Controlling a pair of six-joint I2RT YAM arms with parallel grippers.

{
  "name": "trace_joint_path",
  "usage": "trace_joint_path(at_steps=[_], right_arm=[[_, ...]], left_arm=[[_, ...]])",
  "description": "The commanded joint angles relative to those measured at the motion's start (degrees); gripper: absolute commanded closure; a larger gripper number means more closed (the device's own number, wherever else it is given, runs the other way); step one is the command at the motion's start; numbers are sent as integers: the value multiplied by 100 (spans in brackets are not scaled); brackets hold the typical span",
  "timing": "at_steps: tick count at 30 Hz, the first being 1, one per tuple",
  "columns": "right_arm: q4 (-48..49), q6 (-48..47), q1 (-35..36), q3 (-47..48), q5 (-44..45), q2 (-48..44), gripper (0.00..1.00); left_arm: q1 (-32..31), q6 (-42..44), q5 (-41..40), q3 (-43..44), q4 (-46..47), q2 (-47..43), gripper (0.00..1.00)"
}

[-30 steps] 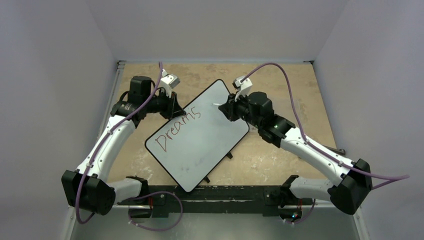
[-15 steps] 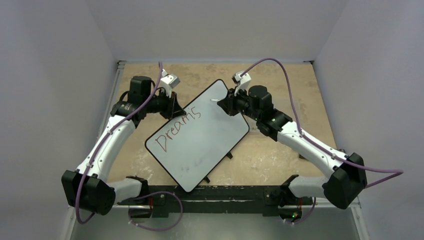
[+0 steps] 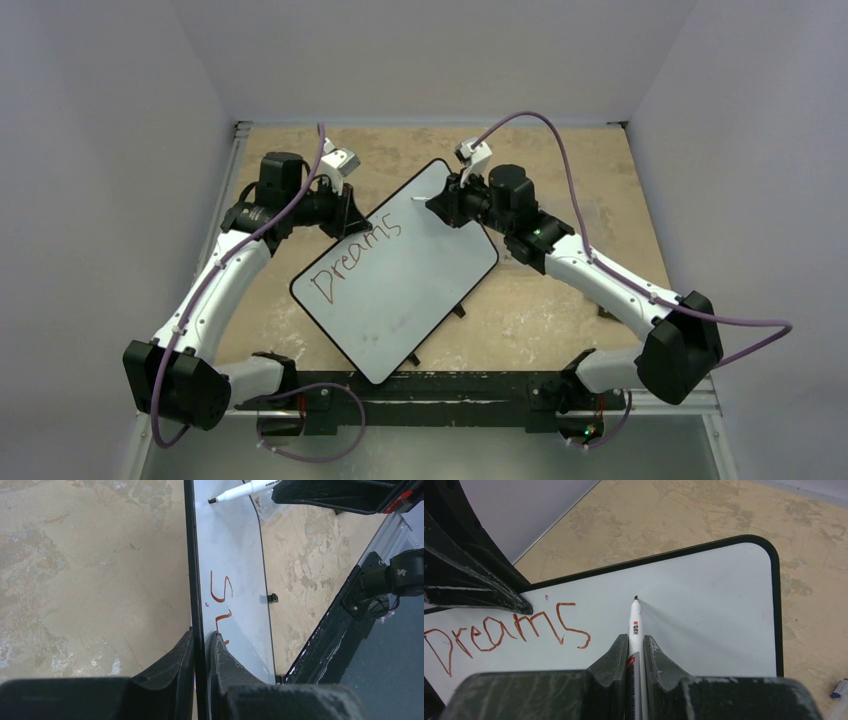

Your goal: Write a sentence on the whiteboard

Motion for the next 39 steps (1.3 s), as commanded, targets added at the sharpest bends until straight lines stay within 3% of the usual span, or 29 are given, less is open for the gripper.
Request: trace_joint_path(at_steps=[1, 23, 39], right_arm=[[285, -25, -31, 218, -265, 30, 100], [330, -86, -26, -436, -819, -136, 100], [-84, -152, -30, -37, 108, -57, 100]], left_arm=[[-149, 282, 226, 99, 67, -93, 100], [-158, 281, 232, 99, 73, -84, 100], [-158, 288, 234, 107, 67, -93, 100]])
